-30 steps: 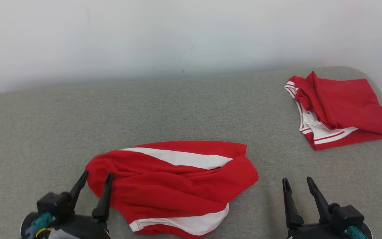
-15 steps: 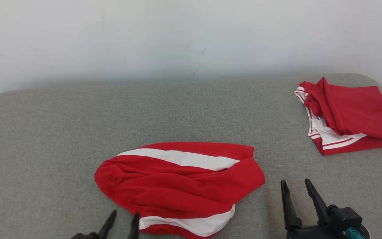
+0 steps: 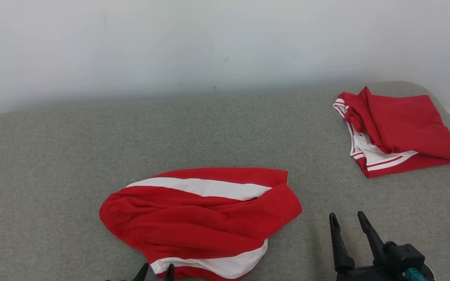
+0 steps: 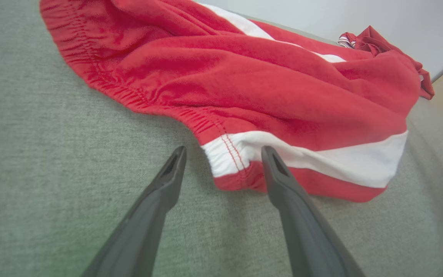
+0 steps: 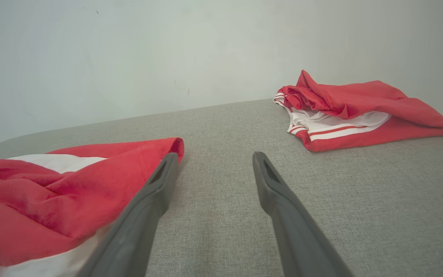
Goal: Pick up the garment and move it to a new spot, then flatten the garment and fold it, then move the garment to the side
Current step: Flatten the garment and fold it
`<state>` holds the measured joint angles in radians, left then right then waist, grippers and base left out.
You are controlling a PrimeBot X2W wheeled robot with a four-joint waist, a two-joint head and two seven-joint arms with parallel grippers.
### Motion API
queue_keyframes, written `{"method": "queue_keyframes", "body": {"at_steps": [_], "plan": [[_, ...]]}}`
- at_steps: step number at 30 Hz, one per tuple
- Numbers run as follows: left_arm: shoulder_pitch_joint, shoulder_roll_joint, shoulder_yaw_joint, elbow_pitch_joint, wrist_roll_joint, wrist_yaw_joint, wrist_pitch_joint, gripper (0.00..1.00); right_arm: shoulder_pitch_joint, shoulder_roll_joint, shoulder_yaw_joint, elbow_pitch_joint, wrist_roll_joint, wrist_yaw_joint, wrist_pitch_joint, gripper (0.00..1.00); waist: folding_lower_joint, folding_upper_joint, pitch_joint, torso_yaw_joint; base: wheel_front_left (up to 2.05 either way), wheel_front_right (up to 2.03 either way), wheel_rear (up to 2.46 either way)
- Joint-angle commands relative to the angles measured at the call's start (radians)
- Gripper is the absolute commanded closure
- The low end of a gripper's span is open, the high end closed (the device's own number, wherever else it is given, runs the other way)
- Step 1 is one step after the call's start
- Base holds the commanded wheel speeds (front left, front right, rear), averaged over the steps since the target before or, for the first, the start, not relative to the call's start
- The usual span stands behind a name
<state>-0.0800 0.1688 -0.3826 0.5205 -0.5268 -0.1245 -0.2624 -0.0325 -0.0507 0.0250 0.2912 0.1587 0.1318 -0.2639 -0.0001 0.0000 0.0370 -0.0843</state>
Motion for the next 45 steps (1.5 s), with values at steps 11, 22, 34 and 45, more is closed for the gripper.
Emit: {"method": "queue_keyframes", "body": {"at_steps": [11,22,34,45], "plan": [[-0.001,0.022,0.022,-0.032,0.011,-0.006,-0.002,1.0,0.019,0.001,-0.018,-0.003,-0.003,-0.003,-0.001,0.0,0.0001,0.0,-0.016,0.025,0.0,0.0,0.0],[0.065,0.096,0.057,-0.1,-0.006,-0.005,0.01,1.0,0.02,0.001,-0.002,0.012,0.008,-0.003,-0.001,0.0,0.0001,0.0,-0.019,0.062,0.0,0.0,0.0],[0.108,0.025,0.221,-0.308,0.103,0.045,-0.001,0.0,0.031,0.001,0.053,0.029,0.025,-0.003,-0.001,0.0,0.0001,0.0,-0.014,0.071,0.0,0.0,0.0],[0.158,-0.064,0.355,-0.346,0.245,0.028,-0.002,0.0,-0.029,0.0,0.163,0.128,-0.003,-0.003,-0.001,0.0,0.0001,0.0,-0.005,0.071,0.0,0.0,0.0]]}}
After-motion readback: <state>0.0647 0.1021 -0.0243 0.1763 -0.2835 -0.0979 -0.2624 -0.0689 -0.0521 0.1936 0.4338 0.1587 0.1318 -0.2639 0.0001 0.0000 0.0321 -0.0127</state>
